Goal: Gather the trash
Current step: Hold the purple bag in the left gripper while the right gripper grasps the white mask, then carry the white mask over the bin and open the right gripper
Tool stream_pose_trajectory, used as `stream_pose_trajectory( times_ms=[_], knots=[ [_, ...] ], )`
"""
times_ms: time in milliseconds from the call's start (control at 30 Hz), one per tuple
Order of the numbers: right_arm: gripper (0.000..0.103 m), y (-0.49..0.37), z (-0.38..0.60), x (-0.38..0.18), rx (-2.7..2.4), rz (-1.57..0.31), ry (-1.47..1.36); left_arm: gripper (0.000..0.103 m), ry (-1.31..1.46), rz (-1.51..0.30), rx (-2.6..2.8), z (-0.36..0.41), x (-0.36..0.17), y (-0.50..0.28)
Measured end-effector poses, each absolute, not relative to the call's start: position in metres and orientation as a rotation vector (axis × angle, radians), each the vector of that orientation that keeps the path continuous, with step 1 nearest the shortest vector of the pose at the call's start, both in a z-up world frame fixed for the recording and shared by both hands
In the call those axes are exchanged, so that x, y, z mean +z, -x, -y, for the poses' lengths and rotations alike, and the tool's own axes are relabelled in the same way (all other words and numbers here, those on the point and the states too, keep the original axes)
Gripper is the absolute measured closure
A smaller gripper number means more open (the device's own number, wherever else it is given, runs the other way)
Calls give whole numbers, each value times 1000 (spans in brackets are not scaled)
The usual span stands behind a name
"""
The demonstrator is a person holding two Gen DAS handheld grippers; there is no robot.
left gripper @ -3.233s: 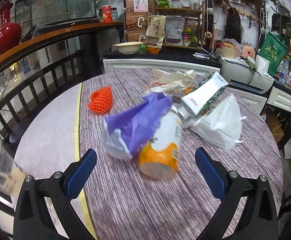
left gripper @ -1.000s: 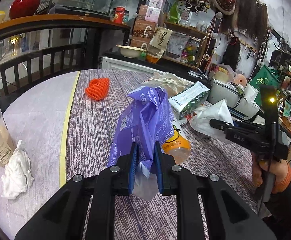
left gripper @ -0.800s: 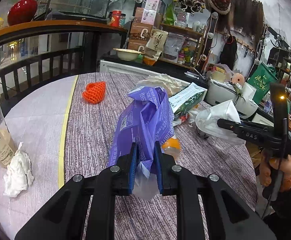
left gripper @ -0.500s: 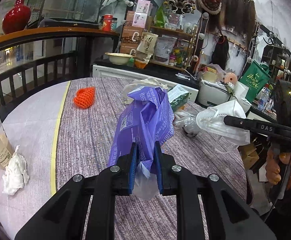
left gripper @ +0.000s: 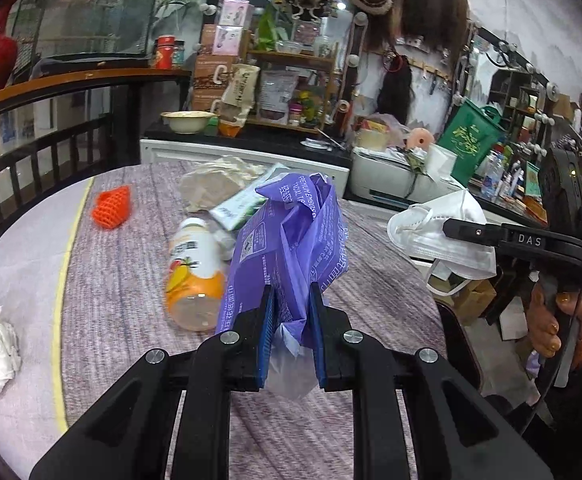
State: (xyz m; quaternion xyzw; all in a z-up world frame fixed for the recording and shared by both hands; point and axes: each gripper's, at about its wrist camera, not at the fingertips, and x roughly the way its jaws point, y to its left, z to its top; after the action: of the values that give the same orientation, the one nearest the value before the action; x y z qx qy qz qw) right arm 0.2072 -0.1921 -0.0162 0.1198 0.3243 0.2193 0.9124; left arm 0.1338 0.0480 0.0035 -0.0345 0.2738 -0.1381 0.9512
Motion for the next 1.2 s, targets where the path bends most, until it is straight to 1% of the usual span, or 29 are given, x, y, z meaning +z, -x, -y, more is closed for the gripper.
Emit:
stream_pose_trajectory(
  times_ms=[233, 367, 633, 867, 900, 967, 1000, 1033, 1200],
  knots=[
    [82, -189, 241, -31, 362, -685, -290, 86, 37, -584, -381, 4, -3, -142],
    [82, -184, 278, -50, 243, -735, -305, 86, 42, -599, -448, 34, -5, -149],
    [82, -186, 340, -107, 91, -863, -374, 86, 15, -631, -569, 102, -13, -154],
    [82, -190, 364, -156, 33, -943, -426, 86, 23, -673, -618, 141, -23, -160],
    [81, -190, 366, -161, 26, -949, -434, 86, 28, -681, -622, 145, -25, -159],
    [61, -190, 370, -174, 19, -962, -447, 86, 34, -700, -631, 154, -30, -162],
    [38, -189, 370, -177, 9, -962, -451, 86, 35, -708, -632, 157, -32, -162],
    [25, -186, 373, -180, -12, -952, -455, 86, 35, -715, -632, 162, -33, -163],
    [24, -171, 381, -183, -70, -924, -465, 86, 21, -762, -643, 186, -48, -166]
  ],
)
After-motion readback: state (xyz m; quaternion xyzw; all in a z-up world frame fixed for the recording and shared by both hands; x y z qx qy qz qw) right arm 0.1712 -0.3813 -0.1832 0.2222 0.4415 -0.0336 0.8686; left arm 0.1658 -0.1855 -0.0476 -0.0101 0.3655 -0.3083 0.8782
